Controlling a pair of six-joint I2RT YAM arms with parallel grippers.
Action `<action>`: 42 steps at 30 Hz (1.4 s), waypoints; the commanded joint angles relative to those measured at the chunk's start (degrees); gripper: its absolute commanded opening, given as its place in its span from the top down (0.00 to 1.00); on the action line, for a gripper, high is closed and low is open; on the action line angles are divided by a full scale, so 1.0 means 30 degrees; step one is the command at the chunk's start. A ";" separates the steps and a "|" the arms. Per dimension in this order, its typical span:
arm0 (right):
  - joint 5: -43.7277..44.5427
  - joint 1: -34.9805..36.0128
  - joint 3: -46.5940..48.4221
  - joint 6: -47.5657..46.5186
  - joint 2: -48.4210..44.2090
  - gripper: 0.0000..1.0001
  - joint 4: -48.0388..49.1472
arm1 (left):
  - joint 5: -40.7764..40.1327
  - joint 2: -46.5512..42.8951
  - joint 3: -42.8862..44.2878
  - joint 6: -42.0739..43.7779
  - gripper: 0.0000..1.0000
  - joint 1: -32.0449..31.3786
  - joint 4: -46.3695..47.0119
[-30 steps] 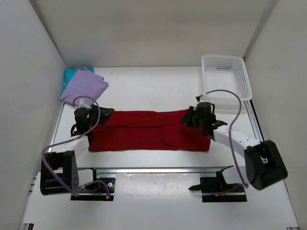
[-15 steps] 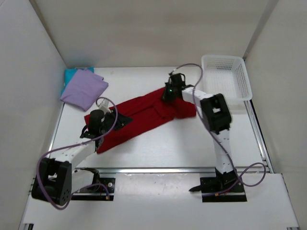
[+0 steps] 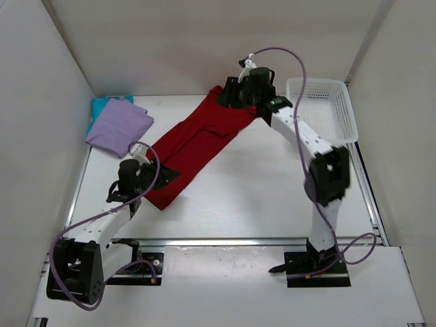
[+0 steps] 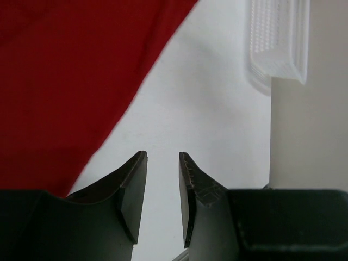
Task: Fold and stack the t-shirts
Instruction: Rotate the tshirt 90 degrees
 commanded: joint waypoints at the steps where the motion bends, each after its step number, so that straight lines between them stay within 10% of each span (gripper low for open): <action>1: 0.0413 0.1981 -0.6790 -0.0036 -0.4224 0.59 0.2561 | 0.1194 0.0021 0.0591 0.1326 0.59 0.2009 -0.1470; 6: -0.0693 0.4208 -1.6378 0.2920 -0.6461 0.55 0.8170 | -0.0086 -0.0945 0.0943 0.1651 0.58 0.1463 -0.1913; 19: -0.0433 0.6585 -1.5337 0.7055 -0.0078 0.50 1.1455 | -0.0733 -0.1766 0.0562 0.1680 0.59 0.0815 -0.2029; 22: 0.0006 0.6760 -1.3672 0.7115 0.1213 0.56 1.0404 | -0.1175 -0.1533 0.0679 0.1855 0.59 0.0493 -0.2118; 27: -0.0226 0.6296 -1.2811 0.7232 0.1864 0.99 0.9258 | -0.1353 -0.1122 0.0826 0.1856 0.58 0.0169 -0.2031; 36: -0.2040 -0.0089 -2.5076 0.4601 -0.7711 1.00 1.0345 | -0.1936 0.0574 0.1148 0.2644 0.58 -0.2402 -0.2263; 42: -0.4183 -0.2731 -2.8514 0.4186 -1.2107 0.58 0.9702 | -0.3484 0.0404 0.0710 0.3671 0.56 -0.4573 -0.4547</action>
